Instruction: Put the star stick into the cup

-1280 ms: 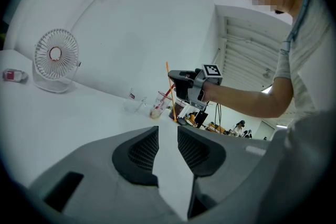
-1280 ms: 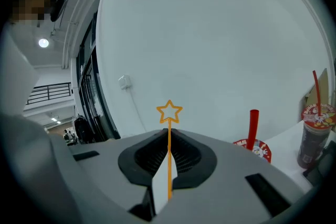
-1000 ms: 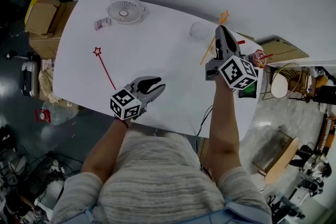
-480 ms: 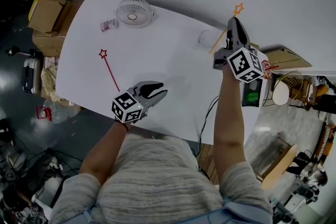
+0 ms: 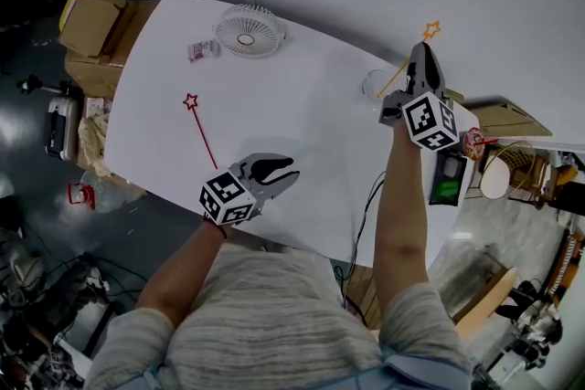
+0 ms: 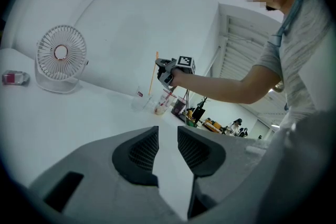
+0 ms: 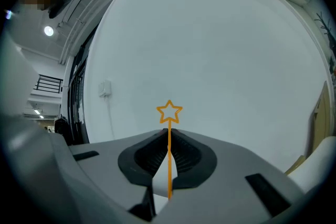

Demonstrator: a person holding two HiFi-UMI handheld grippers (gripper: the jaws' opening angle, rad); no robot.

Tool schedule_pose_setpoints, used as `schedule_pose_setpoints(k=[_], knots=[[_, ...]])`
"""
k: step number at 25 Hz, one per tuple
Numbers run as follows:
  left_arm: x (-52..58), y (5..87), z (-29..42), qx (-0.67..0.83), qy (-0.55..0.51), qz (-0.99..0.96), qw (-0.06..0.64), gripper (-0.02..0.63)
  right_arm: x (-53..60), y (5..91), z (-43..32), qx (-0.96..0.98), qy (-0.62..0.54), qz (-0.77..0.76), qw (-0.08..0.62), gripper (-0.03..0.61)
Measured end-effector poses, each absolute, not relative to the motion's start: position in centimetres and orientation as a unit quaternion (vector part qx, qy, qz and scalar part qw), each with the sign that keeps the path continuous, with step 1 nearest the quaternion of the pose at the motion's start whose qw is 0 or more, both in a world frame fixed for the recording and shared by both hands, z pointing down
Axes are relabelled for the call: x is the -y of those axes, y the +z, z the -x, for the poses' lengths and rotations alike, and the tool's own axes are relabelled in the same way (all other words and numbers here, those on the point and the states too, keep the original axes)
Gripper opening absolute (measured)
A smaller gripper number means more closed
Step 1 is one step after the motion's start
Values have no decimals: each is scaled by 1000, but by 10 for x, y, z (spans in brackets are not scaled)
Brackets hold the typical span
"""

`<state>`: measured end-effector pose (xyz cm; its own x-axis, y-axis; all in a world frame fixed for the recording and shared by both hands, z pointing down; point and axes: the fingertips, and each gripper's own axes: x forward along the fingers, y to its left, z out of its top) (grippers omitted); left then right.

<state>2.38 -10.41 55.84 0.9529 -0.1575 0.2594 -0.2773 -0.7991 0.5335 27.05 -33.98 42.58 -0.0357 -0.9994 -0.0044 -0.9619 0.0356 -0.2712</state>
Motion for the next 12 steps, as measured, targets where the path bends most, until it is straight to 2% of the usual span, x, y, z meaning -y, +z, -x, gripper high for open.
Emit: schedule_pose_setpoints(k=[12], knots=[[117, 562, -36, 109, 90, -942, 304, 121, 325, 467, -257, -720, -117, 682, 50, 21]])
